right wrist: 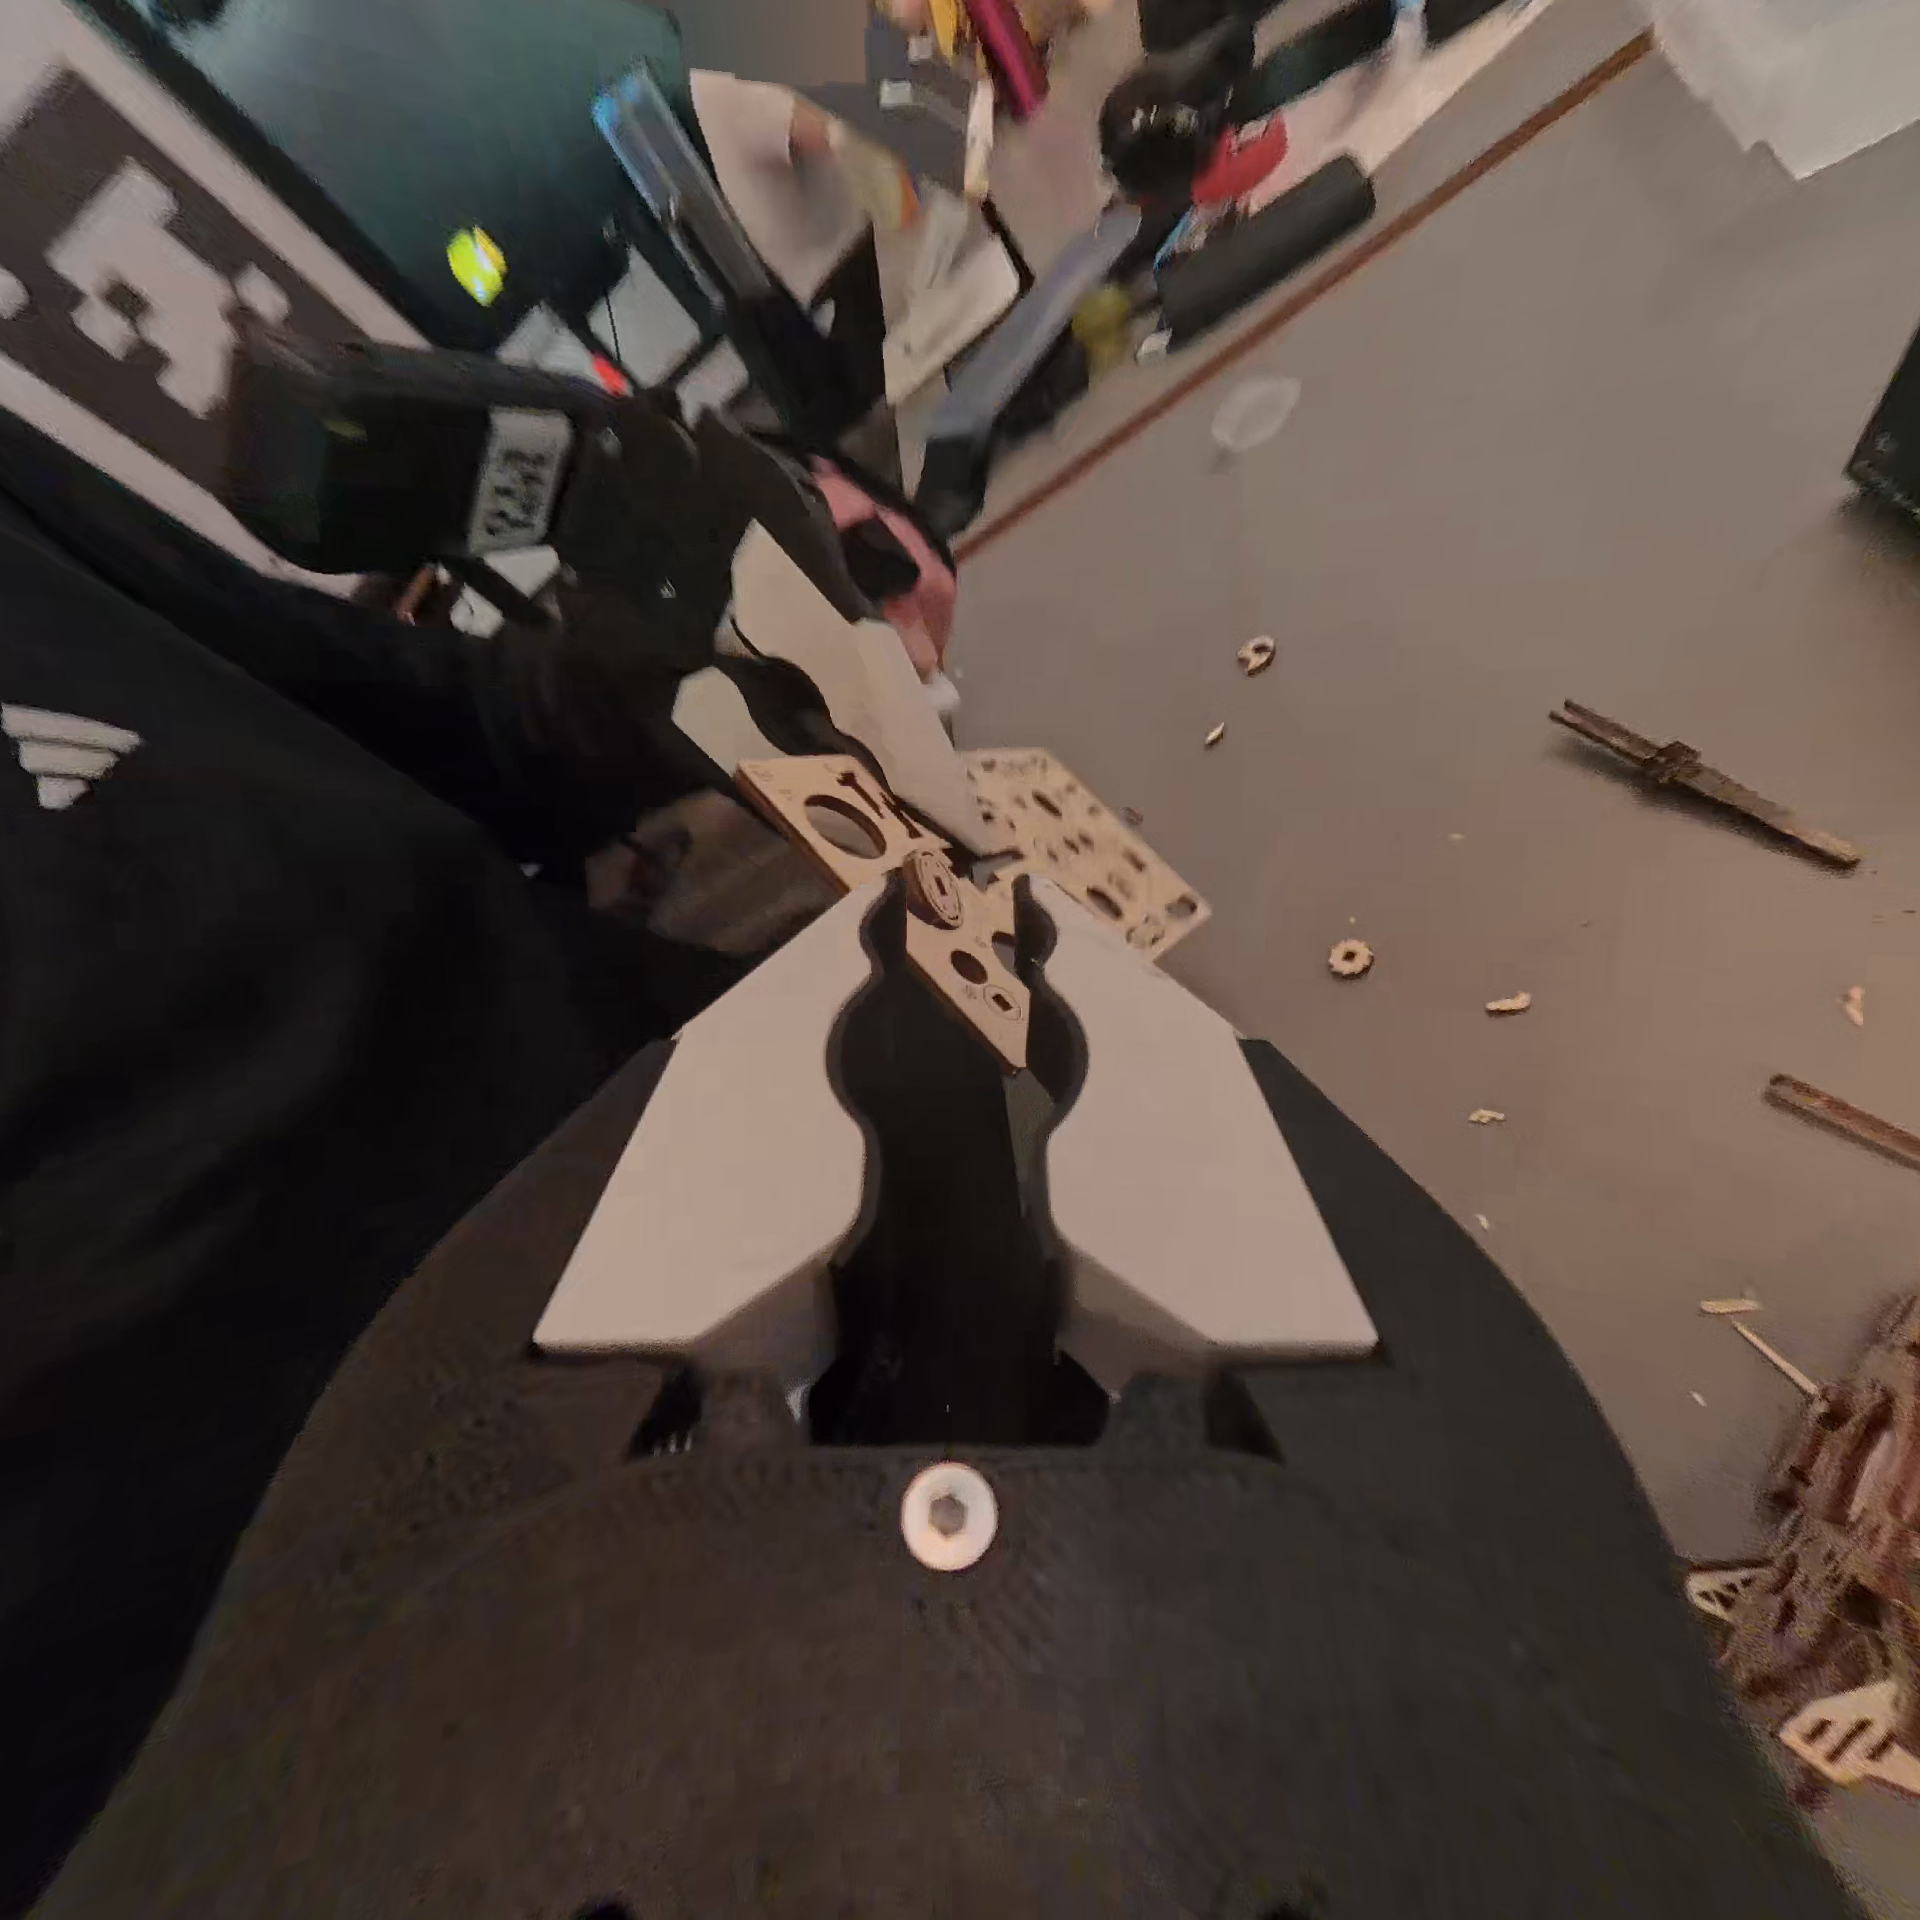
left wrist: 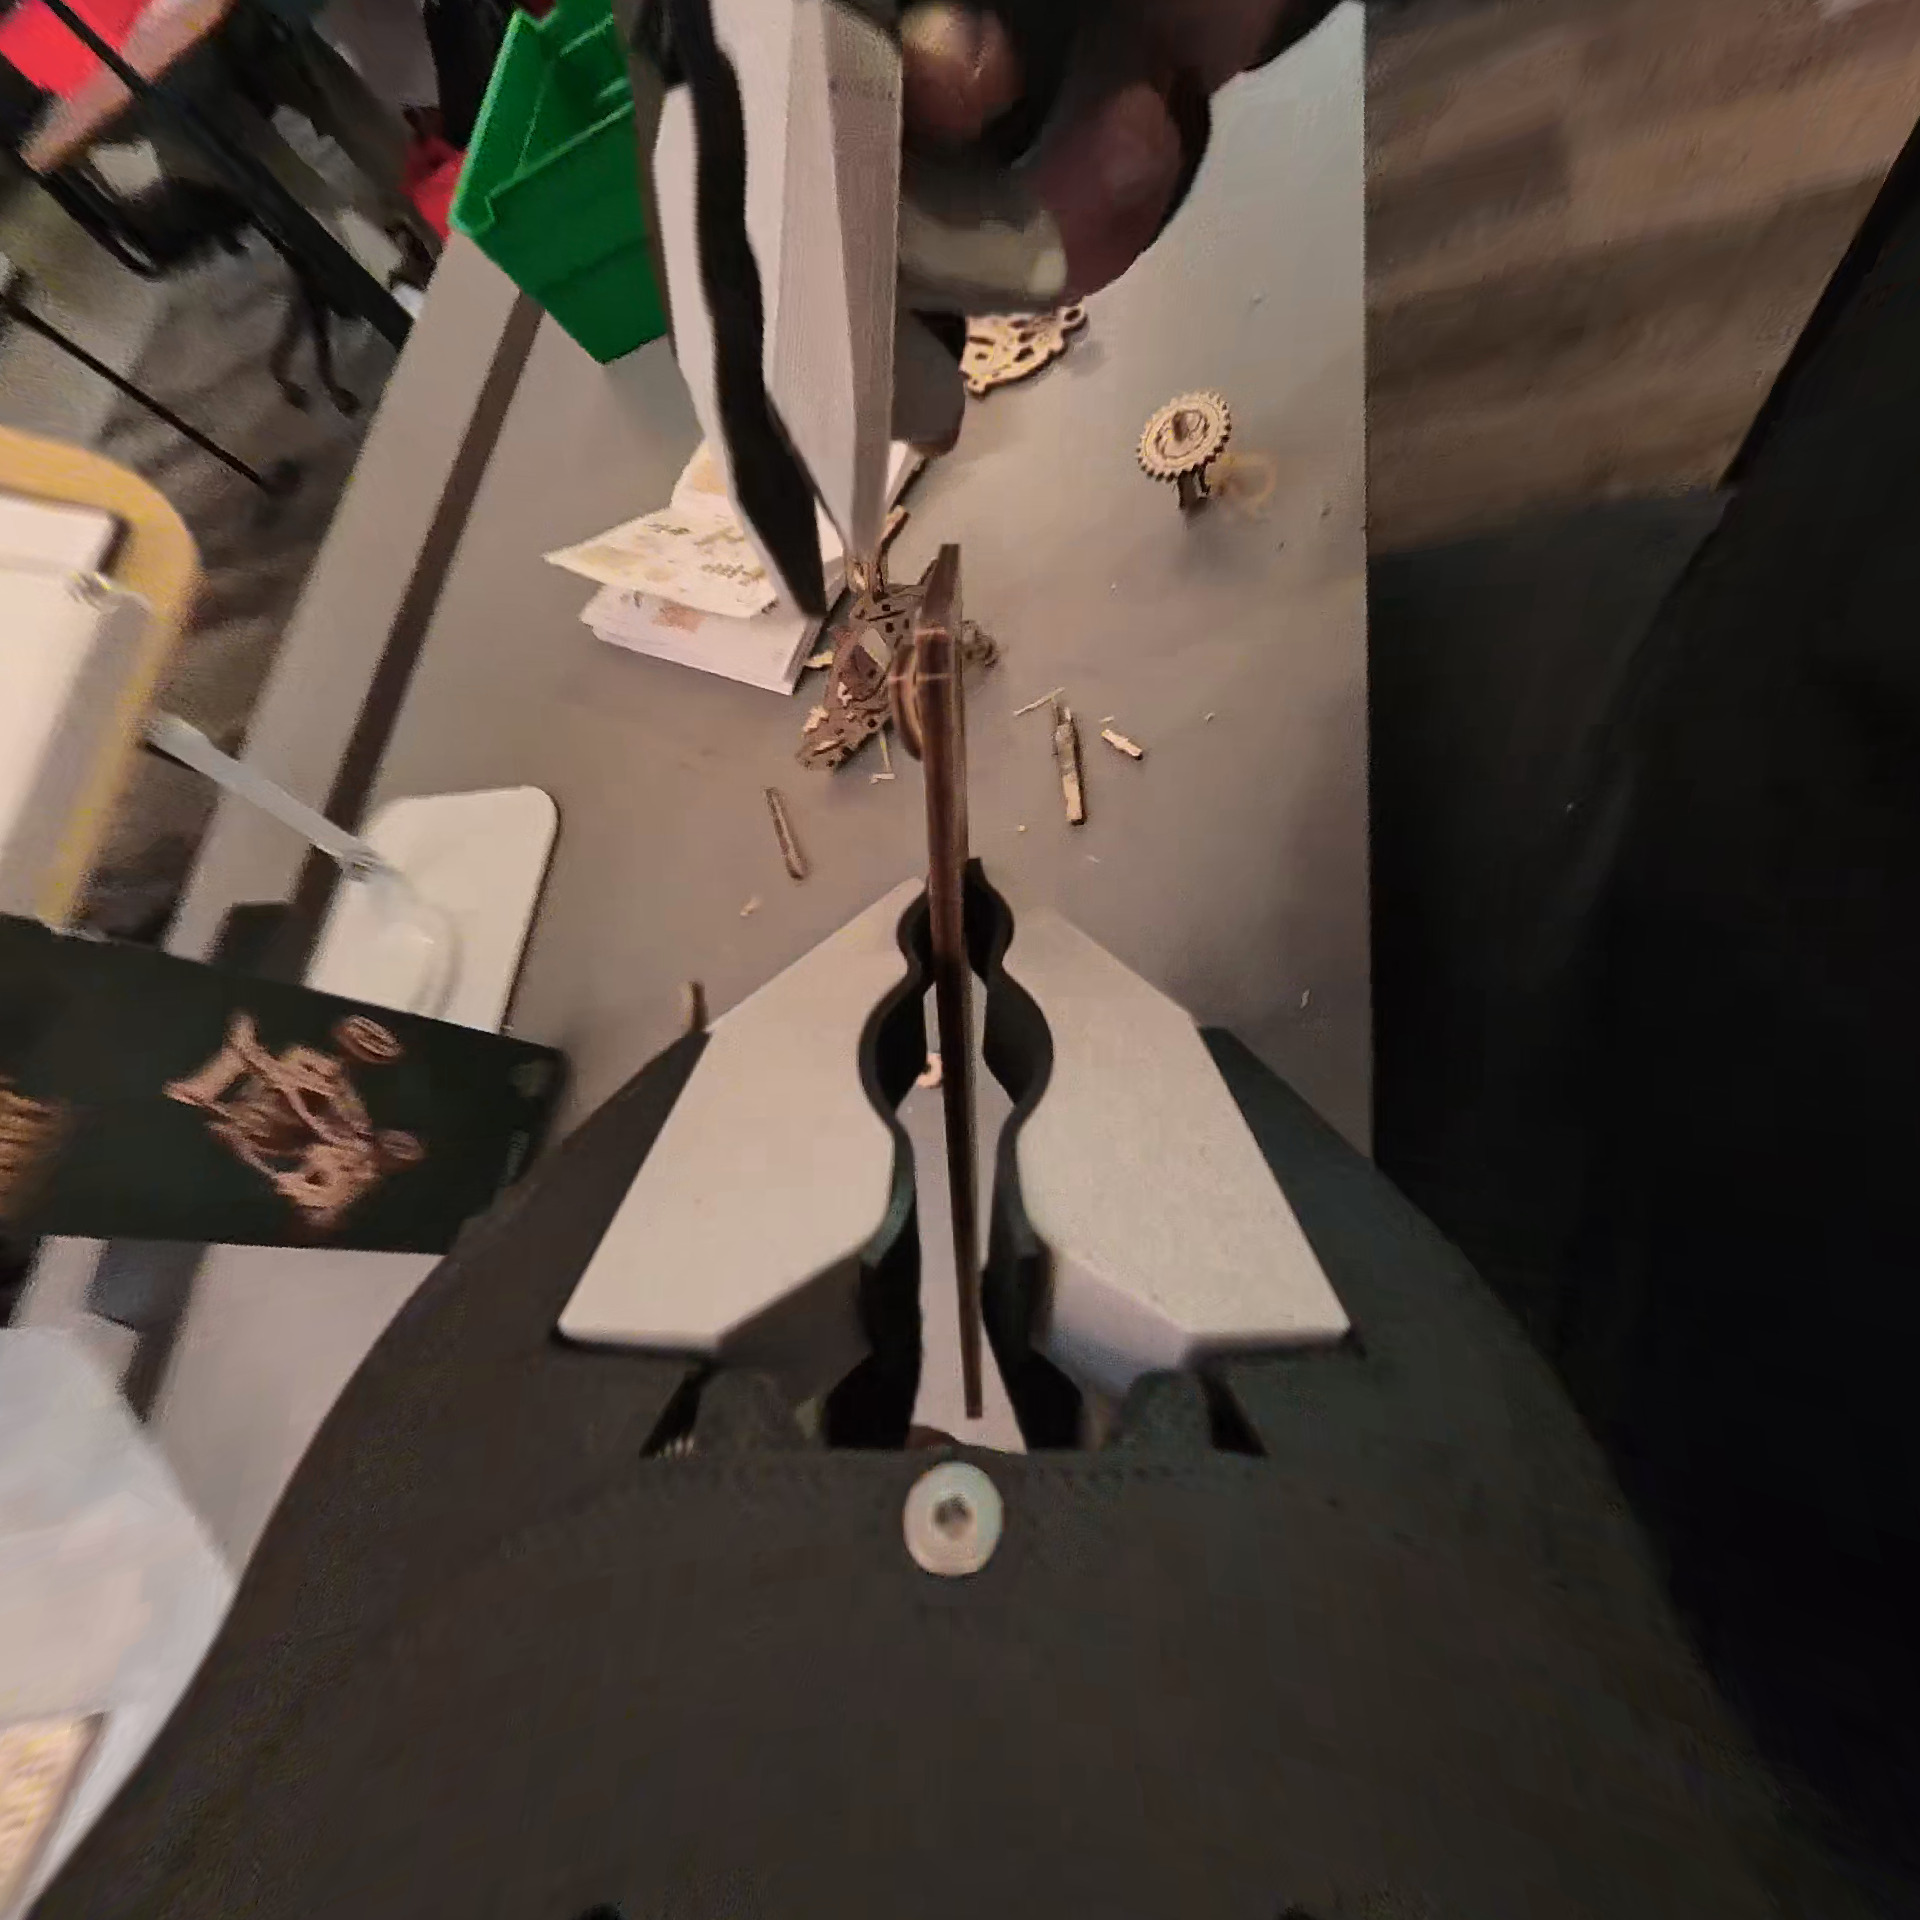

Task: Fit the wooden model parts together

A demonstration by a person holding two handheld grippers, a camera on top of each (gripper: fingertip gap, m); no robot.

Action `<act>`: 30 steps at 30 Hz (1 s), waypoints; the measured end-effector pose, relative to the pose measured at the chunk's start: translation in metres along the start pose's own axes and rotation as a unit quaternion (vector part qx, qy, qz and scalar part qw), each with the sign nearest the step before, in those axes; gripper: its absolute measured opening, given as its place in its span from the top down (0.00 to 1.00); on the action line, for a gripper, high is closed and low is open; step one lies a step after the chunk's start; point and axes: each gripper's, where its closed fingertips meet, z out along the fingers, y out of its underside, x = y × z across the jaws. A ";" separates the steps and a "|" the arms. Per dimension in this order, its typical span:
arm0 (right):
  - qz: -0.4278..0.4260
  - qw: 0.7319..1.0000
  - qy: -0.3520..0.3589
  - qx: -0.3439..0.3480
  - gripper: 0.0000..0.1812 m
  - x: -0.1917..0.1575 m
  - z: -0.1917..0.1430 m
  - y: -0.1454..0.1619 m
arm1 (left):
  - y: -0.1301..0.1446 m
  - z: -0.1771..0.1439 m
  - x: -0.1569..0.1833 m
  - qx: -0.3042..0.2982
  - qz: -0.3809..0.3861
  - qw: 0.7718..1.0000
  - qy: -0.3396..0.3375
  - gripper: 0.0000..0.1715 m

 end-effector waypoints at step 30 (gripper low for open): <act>0.035 0.980 0.145 0.135 1.00 0.021 -0.072 0.036 | 0.068 0.032 0.041 -0.154 0.112 0.978 -0.089 0.98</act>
